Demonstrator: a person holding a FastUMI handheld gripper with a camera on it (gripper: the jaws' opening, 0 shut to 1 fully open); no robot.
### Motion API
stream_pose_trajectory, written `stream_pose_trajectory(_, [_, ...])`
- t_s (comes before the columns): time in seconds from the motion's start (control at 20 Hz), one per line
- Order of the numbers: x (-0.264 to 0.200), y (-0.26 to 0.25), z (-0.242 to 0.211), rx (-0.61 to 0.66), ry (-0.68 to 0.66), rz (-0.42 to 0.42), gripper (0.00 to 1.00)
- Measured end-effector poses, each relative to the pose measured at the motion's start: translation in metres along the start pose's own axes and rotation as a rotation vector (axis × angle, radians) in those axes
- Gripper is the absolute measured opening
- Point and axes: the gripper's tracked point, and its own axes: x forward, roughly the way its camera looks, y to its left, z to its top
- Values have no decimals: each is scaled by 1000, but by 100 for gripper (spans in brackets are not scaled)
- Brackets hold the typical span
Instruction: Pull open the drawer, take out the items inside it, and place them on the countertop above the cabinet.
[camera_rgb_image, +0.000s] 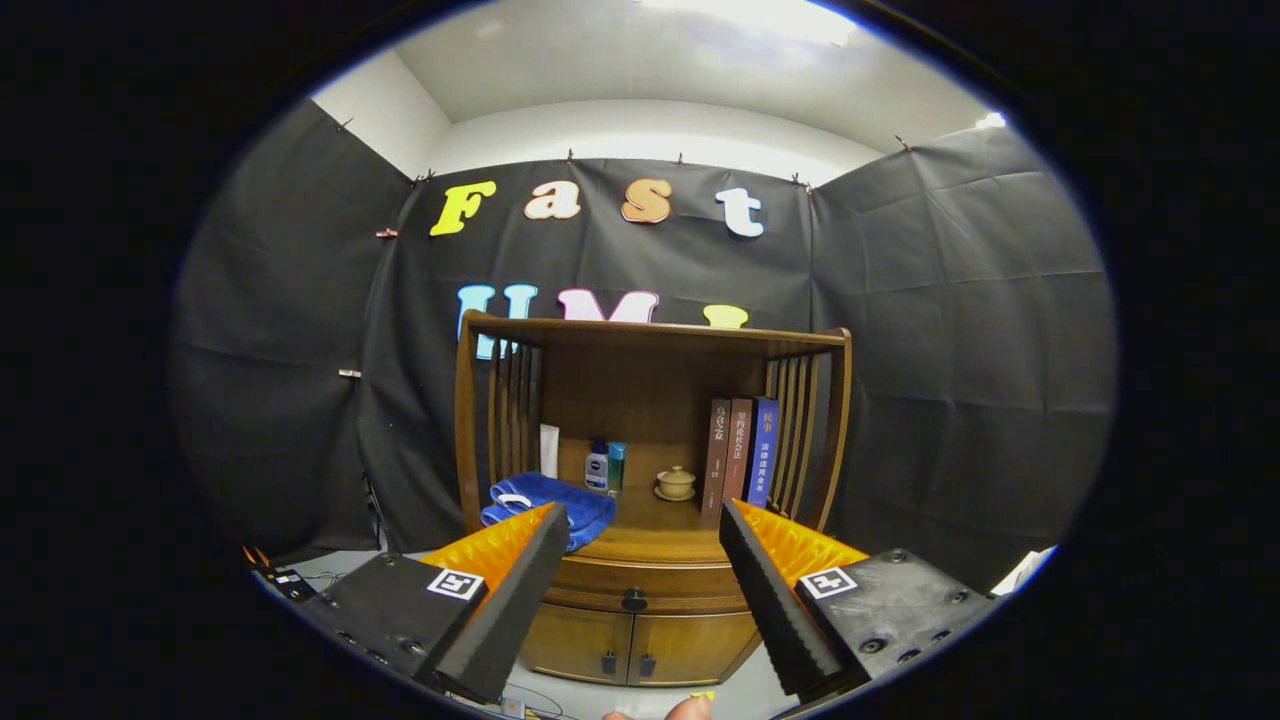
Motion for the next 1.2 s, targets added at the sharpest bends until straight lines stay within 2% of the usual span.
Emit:
stream_pose_trajectory(0.55, [4,1,-7,12,5,4,99])
stream_pose_trajectory(0.75, [26,0,-18,20,-5,0,99])
stream_pose_trajectory(0.95, [62,7,-49,44,-4,17,99])
stream_pose_trajectory(1.2, [111,17,-107,10,23,46,99])
